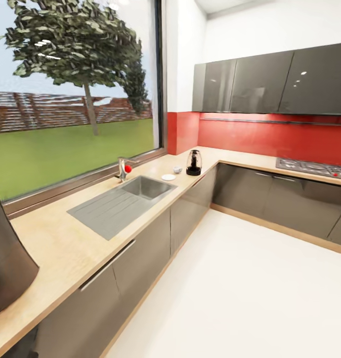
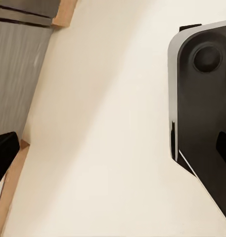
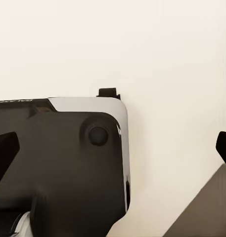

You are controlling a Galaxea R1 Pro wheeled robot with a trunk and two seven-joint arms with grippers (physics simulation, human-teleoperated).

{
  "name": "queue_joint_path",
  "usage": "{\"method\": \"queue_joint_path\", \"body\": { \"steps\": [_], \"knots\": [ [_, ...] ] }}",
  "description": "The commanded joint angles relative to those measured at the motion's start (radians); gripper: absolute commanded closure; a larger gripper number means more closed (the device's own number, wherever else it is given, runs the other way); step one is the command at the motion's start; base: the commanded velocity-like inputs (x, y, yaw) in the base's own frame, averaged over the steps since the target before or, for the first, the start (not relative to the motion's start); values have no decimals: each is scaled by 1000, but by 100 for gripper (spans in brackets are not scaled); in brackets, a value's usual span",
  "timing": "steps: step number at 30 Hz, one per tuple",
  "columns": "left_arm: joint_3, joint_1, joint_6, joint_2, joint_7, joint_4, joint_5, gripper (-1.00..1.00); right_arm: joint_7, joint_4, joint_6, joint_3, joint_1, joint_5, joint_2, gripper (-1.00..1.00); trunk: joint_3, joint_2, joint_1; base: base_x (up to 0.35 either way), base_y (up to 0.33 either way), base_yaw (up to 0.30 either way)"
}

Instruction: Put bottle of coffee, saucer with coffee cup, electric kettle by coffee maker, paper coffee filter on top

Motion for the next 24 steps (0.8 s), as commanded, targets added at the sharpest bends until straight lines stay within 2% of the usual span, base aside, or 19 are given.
{"method": "queue_joint_path", "body": {
  "steps": [1, 14, 24],
  "knots": [
    [-7, -1, -3, 0, 3, 1, 4, -100, 6, -2, 5, -8, -1, 9, 0, -100, -2, -2, 1, 243, -173, -270],
    [-6, -1, -3, 0, 3, 1, 4, -100, 6, -2, 5, -8, -1, 9, 0, -100, -2, -2, 1, 274, -171, -278],
    [-4, -1, -4, 1, 1, 0, 5, -100, 6, 1, 4, 1, -1, 17, 7, -100, -2, -2, 1, 316, -101, -55]
  ]
}}
